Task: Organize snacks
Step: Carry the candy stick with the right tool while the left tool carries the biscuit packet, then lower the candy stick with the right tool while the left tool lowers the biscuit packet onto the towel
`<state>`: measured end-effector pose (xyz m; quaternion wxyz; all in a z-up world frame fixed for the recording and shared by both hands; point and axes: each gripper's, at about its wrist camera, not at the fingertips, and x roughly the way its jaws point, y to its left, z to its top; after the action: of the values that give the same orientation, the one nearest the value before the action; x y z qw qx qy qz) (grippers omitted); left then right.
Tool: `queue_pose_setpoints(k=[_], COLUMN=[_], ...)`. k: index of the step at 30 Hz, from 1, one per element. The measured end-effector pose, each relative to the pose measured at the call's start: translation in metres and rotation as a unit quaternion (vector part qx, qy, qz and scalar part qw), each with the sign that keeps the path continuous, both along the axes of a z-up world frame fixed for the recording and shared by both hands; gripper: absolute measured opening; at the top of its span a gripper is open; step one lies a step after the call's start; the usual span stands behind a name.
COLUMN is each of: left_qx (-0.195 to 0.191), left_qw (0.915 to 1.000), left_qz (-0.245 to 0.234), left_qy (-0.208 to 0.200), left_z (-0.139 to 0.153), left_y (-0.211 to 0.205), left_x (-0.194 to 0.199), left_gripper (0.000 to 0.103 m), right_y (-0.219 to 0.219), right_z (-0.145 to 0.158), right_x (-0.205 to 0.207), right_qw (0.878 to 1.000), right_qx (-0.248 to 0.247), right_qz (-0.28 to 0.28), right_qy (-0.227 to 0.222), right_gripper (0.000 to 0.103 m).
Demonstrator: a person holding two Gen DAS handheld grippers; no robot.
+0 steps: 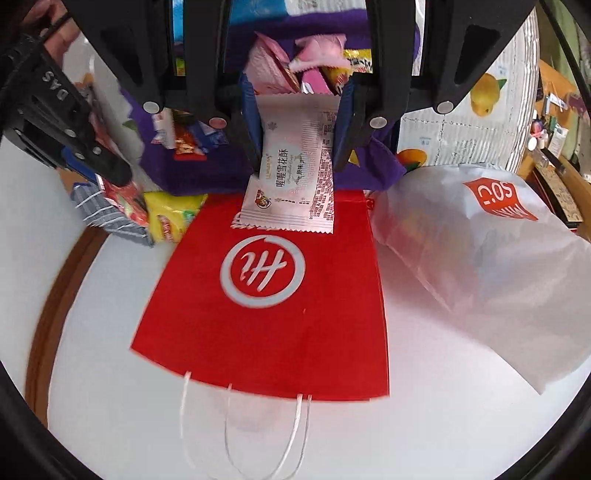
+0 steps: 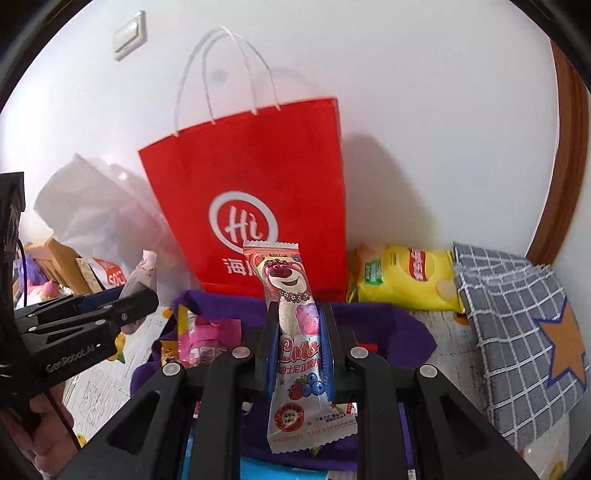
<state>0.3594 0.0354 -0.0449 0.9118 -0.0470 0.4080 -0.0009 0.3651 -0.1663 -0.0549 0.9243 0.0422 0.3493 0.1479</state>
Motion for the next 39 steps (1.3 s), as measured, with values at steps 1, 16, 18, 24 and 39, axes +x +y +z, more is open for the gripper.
queue_pose_setpoints(k=[1,16,18,24,39], left_qx=[-0.003,-0.014,-0.011,-0.007,-0.033], left_qw=[1.0,0.999,0.999,0.9992,0.9981], left_qz=[-0.002,-0.003,-0.004,-0.005,0.02], left_qy=[0.004,0.041,0.042,0.039,0.048], left_z=[-0.006,-0.032,-0.033,-0.031,-0.033], left_y=[0.001,0.007,0.005,0.005,0.031], left_x=[0.002,0.017,0.017,0.015,0.017], left_gripper=[0.034,0.034,0.034,0.034,0.034], right_y=[-0.002,-0.029,-0.031,-0.035,-0.055], right_z=[-0.006,-0.034,-0.035,-0.038,-0.054], right_x=[0.004,0.03,0.031,0.033,0.044], right_qw=[1.0,0.998,0.998,0.998,0.994], right_qx=[0.001,-0.021,-0.021,-0.032,-0.036], right_qz=[-0.002,-0.021,-0.023,-0.025,-0.034], right_qy=[0.006,0.047,0.05,0.054,0.095], right_gripper=[0.019,0.019,0.019,0.019,0.02])
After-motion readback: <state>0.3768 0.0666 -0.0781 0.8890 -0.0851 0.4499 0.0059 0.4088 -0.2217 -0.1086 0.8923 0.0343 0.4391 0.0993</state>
